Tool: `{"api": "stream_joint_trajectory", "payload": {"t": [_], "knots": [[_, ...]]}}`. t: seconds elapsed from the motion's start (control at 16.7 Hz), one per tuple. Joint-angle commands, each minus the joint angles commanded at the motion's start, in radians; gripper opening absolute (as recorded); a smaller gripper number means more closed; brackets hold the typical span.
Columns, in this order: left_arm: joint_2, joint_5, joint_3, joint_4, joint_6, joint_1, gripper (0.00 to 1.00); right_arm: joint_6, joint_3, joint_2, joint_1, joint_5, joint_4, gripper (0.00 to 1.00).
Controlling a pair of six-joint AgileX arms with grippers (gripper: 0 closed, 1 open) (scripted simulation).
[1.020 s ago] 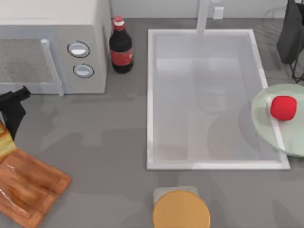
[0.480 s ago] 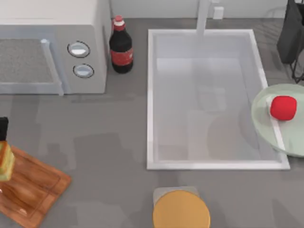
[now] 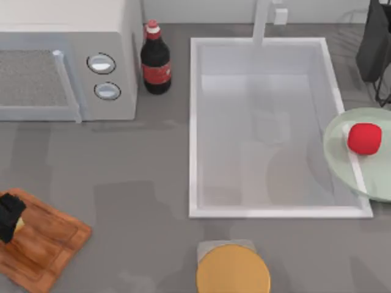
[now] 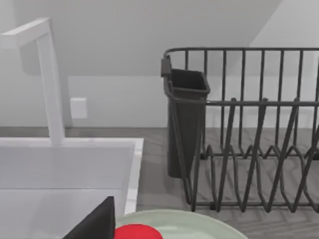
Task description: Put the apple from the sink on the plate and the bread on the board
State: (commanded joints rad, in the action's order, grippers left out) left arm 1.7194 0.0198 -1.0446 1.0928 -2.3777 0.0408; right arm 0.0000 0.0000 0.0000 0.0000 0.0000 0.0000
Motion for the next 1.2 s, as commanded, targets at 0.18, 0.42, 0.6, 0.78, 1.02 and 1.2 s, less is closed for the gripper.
{"api": "stream_joint_trajectory", "payload": {"t": [0.18, 0.42, 0.6, 0.78, 1.02, 1.2], "knots": [[-0.045, -0.006, 0.019, -0.022, -0.217, -0.017, 0.00, 0.000, 0.000, 0.000, 0.000, 0.000, 0.000, 1.00], [-0.100, -0.014, 0.036, -0.046, -0.453, -0.039, 0.00, 0.000, 0.000, 0.000, 0.000, 0.000, 0.000, 1.00], [-0.129, -0.019, 0.045, -0.059, -0.594, -0.051, 0.00, 0.000, 0.000, 0.000, 0.000, 0.000, 0.000, 1.00], [-0.152, -0.023, 0.051, -0.068, -0.701, -0.061, 0.00, 0.000, 0.000, 0.000, 0.000, 0.000, 0.000, 1.00], [-0.163, -0.026, 0.056, -0.073, -0.772, -0.066, 0.00, 0.000, 0.000, 0.000, 0.000, 0.000, 0.000, 1.00], [-0.163, -0.026, 0.056, -0.073, -0.772, -0.066, 0.00, 0.000, 0.000, 0.000, 0.000, 0.000, 0.000, 1.00]]}}
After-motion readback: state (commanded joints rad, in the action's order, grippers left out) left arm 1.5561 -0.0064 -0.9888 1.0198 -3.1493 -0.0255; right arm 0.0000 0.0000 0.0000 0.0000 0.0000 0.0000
